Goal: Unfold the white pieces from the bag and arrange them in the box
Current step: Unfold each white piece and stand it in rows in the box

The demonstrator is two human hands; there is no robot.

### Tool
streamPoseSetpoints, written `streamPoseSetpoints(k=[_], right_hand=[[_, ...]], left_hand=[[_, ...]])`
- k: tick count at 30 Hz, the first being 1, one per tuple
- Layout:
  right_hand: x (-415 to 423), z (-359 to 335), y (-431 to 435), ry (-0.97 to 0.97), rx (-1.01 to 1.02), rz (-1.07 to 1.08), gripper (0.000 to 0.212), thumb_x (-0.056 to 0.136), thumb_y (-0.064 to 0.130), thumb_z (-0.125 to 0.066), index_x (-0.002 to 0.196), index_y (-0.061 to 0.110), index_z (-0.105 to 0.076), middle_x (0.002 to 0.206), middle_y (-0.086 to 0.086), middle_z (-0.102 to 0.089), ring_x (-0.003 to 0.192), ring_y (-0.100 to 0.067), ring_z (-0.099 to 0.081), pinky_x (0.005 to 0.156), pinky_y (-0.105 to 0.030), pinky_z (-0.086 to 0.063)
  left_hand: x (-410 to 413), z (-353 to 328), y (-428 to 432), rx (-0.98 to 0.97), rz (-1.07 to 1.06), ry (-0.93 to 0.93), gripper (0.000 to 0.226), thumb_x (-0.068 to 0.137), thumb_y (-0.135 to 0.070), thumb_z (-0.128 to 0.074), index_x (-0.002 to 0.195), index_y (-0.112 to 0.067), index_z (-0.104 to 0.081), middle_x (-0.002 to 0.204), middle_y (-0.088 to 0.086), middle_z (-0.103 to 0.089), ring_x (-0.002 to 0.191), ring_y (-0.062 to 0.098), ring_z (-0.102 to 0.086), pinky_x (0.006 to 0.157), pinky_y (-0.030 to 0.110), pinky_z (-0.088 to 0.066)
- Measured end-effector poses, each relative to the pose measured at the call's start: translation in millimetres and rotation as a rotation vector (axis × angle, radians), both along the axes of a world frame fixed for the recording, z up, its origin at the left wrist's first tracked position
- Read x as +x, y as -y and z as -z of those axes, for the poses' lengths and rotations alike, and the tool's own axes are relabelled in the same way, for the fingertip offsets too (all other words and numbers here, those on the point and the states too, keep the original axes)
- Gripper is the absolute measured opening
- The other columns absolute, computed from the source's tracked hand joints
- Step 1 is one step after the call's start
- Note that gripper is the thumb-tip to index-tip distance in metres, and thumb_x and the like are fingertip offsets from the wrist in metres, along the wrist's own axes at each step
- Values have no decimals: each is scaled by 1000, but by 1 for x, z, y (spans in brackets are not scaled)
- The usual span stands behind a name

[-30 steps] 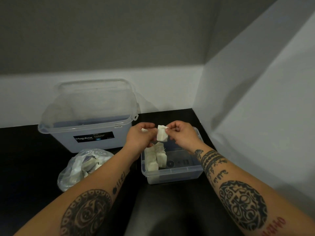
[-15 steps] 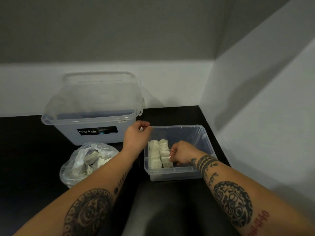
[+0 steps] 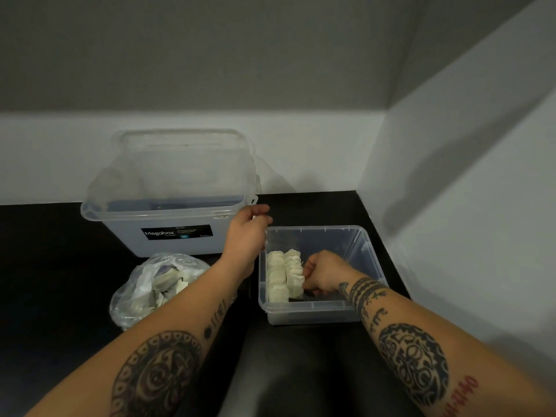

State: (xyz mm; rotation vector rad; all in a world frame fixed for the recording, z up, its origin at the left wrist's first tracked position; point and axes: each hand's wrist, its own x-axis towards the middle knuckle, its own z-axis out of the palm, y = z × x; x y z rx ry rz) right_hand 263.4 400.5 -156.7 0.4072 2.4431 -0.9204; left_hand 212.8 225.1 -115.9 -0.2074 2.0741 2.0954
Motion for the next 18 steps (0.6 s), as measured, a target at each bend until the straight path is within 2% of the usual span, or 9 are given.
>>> streamPoseSetpoints(k=[1, 3, 6, 9, 11, 13, 15, 17, 18], right_hand=[[0, -2, 0, -14, 38, -12, 18, 82, 14, -80, 96, 19, -70, 95, -2, -73, 87, -17, -71, 84, -36, -62], [-1, -12, -1, -45, 110, -18, 15, 84, 17, -78, 96, 19, -70, 93, -2, -72, 86, -18, -71, 83, -37, -61], [-2, -31, -4, -124, 91, 23, 8, 90, 21, -71, 97, 16, -70, 88, -4, -74, 79, -19, -73, 73, -33, -62], [-4, -47, -8, -366, -75, 25, 8, 90, 25, -73, 95, 20, -69, 90, 4, -71, 82, -12, -69, 76, -29, -58], [-2, -55, -6, -574, -197, 56, 8, 88, 23, -76, 94, 20, -70, 88, 5, -70, 79, -6, -65, 75, -23, -55], [2, -62, -3, -701, -304, 71, 9, 87, 20, -78, 93, 18, -72, 86, 3, -70, 75, -3, -62, 72, -18, -53], [7, -66, 2, -705, -379, 18, 13, 86, 20, -79, 97, 21, -73, 92, 3, -72, 75, -6, -60, 75, -21, -55], [11, -64, 7, -648, -411, -59, 25, 84, 18, -81, 106, 26, -72, 104, 7, -71, 75, -9, -58, 78, -25, -56], [12, -61, 10, -658, -391, -96, 31, 83, 16, -82, 110, 27, -72, 111, 8, -69, 79, -7, -58, 81, -24, -55]], left_hand=[[0, -4, -2, 92, 9, 48, 35, 96, 1, -43, 121, -14, -64, 99, 6, -69, 66, 13, -56, 58, 28, -45], [-1, -9, -3, 267, 38, 131, 41, 94, 4, -36, 124, -11, -60, 88, 8, -70, 57, 13, -51, 52, 27, -39], [1, -16, -3, 477, 96, 215, 37, 98, -2, -35, 126, -8, -58, 87, 10, -73, 61, 16, -57, 55, 27, -46], [3, -23, -7, 625, 95, 308, 29, 107, -14, -36, 121, -8, -60, 94, 12, -73, 79, 24, -67, 76, 35, -57], [3, -24, -12, 641, 81, 354, 27, 108, -20, -37, 115, -10, -60, 100, 13, -73, 96, 30, -70, 97, 43, -54], [4, -24, -15, 632, 86, 363, 26, 108, -21, -35, 115, -10, -58, 106, 13, -73, 110, 34, -68, 107, 47, -48], [5, -24, -19, 647, 88, 364, 26, 109, -21, -33, 117, -10, -55, 116, 14, -73, 110, 35, -68, 104, 51, -49], [3, -22, -23, 682, 83, 407, 27, 110, -21, -30, 118, -11, -54, 121, 15, -72, 102, 35, -71, 92, 54, -53], [3, -21, -25, 694, 79, 443, 27, 111, -21, -30, 118, -12, -54, 117, 15, -74, 98, 34, -72, 84, 54, -55]])
